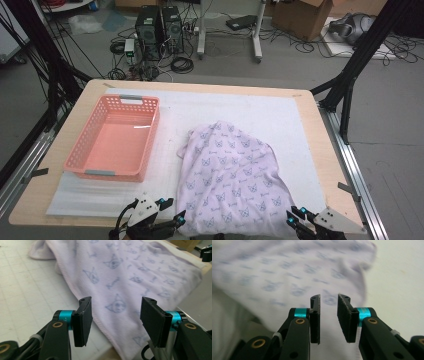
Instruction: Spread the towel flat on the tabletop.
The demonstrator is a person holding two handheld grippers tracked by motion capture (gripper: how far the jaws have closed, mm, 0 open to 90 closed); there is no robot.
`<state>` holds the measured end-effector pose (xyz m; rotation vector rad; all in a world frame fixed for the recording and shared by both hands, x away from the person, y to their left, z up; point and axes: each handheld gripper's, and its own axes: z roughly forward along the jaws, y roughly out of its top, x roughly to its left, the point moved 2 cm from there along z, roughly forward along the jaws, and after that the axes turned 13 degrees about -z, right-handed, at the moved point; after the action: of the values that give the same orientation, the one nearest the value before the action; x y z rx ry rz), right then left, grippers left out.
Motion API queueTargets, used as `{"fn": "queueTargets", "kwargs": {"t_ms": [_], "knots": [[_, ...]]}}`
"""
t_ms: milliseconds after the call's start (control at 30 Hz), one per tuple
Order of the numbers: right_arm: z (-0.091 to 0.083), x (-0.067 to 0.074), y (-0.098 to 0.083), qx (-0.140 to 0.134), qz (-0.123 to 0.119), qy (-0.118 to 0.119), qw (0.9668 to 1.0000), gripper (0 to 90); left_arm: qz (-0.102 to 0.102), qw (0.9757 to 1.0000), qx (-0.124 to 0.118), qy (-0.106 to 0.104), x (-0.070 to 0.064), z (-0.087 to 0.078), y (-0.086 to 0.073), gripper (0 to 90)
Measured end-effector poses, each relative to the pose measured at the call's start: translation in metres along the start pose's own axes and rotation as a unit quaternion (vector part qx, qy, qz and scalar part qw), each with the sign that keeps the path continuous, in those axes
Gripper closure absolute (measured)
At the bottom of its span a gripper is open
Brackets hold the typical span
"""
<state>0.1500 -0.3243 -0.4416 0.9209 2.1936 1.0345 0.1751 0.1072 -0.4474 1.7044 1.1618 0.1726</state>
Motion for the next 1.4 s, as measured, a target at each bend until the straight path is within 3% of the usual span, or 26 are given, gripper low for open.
{"fn": "queueTargets", "kwargs": {"t_ms": [233,433,567,833,1000,1133,1200,1300,1367,1400], "knots": [[0.007,-0.021,0.000,-0.011,0.034,-0.021,0.9991,66.4,0.004,0.9998,0.000,-0.018,0.012,0.020,0.019,42.1],[0.021,-0.035,0.006,-0.010,0.034,-0.026,0.9990,64.4,0.017,0.9995,0.003,-0.027,0.023,0.045,0.040,40.0],[0.029,-0.046,0.008,-0.007,0.040,-0.024,0.9989,63.7,0.012,0.9994,0.006,-0.032,0.034,0.062,0.052,39.2],[0.050,-0.071,0.014,-0.004,0.050,-0.029,0.9983,53.1,0.015,0.9994,0.007,-0.032,0.044,0.085,0.072,37.9],[0.078,-0.088,0.030,-0.011,0.058,-0.024,0.9980,49.1,0.024,0.9996,0.002,-0.013,0.047,0.098,0.078,37.5],[0.119,-0.097,0.046,0.009,0.049,-0.019,0.9986,52.7,0.037,0.9993,0.002,-0.004,0.048,0.107,0.082,37.3],[0.136,-0.100,0.053,0.028,0.045,-0.022,0.9984,51.8,0.036,0.9993,-0.002,-0.007,0.049,0.110,0.087,37.3],[0.153,-0.102,0.062,0.045,0.024,-0.006,0.9987,52.8,0.025,0.9996,-0.009,-0.011,0.055,0.117,0.092,37.2],[0.160,-0.100,0.064,0.066,0.008,0.003,0.9978,58.0,0.018,0.9998,0.001,-0.007,0.060,0.123,0.091,36.3],[0.160,-0.100,0.064,0.064,0.008,0.006,0.9979,61.8,0.011,0.9999,0.008,-0.005,0.062,0.126,0.090,35.1]]}}
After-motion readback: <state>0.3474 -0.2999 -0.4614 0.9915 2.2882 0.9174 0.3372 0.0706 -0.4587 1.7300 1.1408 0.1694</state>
